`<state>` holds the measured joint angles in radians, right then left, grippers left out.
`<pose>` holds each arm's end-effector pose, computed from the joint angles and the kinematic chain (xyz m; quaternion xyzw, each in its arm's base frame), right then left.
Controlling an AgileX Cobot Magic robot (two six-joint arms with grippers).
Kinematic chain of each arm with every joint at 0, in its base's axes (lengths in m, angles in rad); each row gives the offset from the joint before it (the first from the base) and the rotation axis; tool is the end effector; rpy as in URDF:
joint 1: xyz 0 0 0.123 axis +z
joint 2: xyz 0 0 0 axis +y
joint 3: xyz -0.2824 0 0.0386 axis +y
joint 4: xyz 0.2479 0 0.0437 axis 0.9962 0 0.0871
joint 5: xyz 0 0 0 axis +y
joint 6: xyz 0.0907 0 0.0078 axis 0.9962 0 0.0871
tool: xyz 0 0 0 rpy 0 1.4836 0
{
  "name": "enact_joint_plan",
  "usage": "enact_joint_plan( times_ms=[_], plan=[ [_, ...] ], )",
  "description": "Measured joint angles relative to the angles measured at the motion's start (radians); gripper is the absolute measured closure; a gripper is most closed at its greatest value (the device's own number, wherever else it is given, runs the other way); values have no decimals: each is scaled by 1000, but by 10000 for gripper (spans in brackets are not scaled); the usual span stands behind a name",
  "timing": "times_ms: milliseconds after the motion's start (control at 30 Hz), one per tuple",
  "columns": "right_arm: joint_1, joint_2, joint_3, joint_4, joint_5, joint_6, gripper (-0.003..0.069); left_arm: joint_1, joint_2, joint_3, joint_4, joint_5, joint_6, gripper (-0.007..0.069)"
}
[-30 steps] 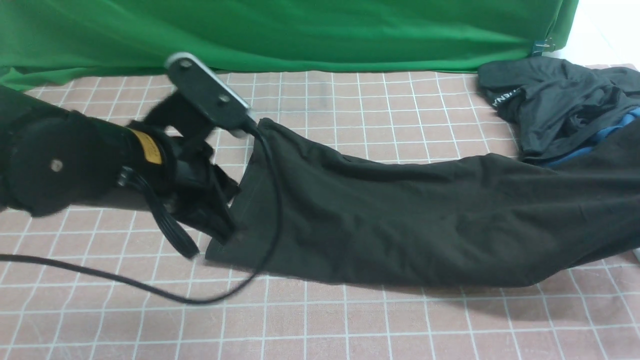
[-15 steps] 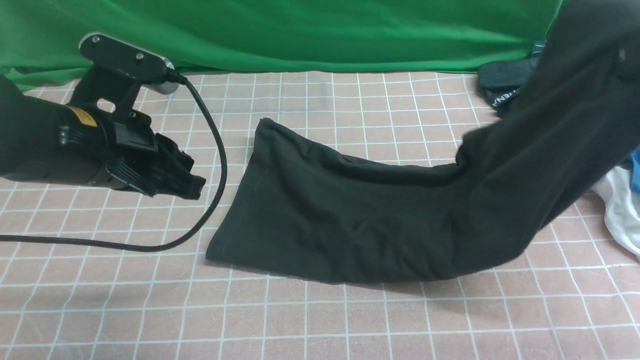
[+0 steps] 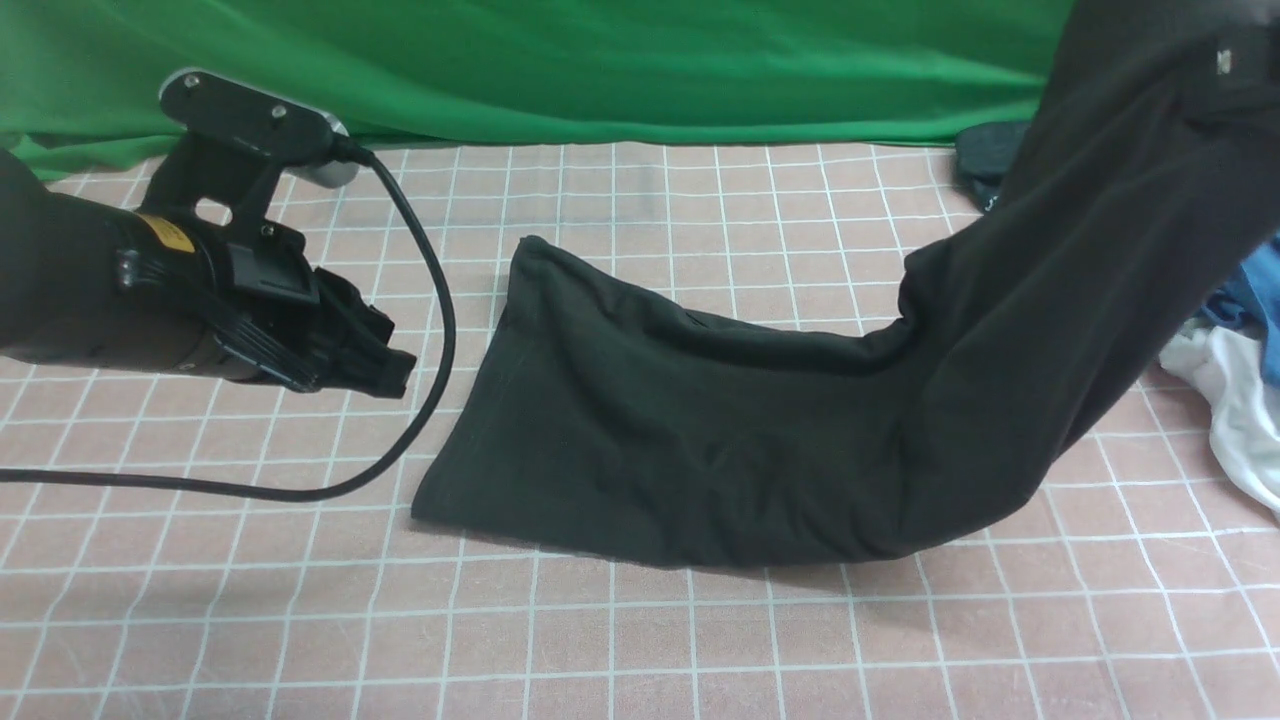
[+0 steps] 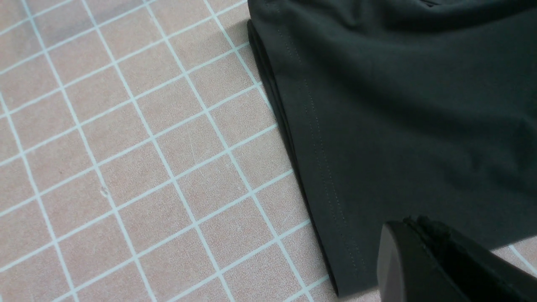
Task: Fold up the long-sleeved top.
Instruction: Use the right arm to drag the right edge of the fabric to the left and folds it over the left edge
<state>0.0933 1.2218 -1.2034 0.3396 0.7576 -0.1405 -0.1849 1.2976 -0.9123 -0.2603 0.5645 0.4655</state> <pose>0.2553 0.0448 0.3863 -0.0429 0.8924 0.1474 0.4243 0.2599 -0.0614 0.2850 0.2225 0.9064 -0.0541 0.3549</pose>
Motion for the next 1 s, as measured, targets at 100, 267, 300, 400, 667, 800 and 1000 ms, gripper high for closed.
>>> enact_joint_plan(
  times_ms=[100, 267, 300, 400, 667, 800, 1000],
  plan=[
    [18, 34, -1, 73, -12, -55, 553, 0, 0, 0, 6, 1, 0, 608],
    [114, 105, -2, 107, -54, -82, 553, 0, 0, 0, 50, 3, -25, 608],
    [119, 108, -3, 107, -59, -84, 553, 0, 0, 0, 51, 3, -25, 608],
    [191, 151, -27, 116, -82, -87, 553, 0, 0, 0, 60, 4, -27, 608],
    [320, 249, -118, 140, -126, -73, 553, 35, 0, -8, 82, 27, -48, 608],
    [398, 325, -172, 147, -159, -68, 553, 93, 0, -29, 78, 50, -55, 608],
    [485, 467, -274, 150, -183, -62, 553, 148, -2, -31, 57, 58, -55, 608]
  ],
)
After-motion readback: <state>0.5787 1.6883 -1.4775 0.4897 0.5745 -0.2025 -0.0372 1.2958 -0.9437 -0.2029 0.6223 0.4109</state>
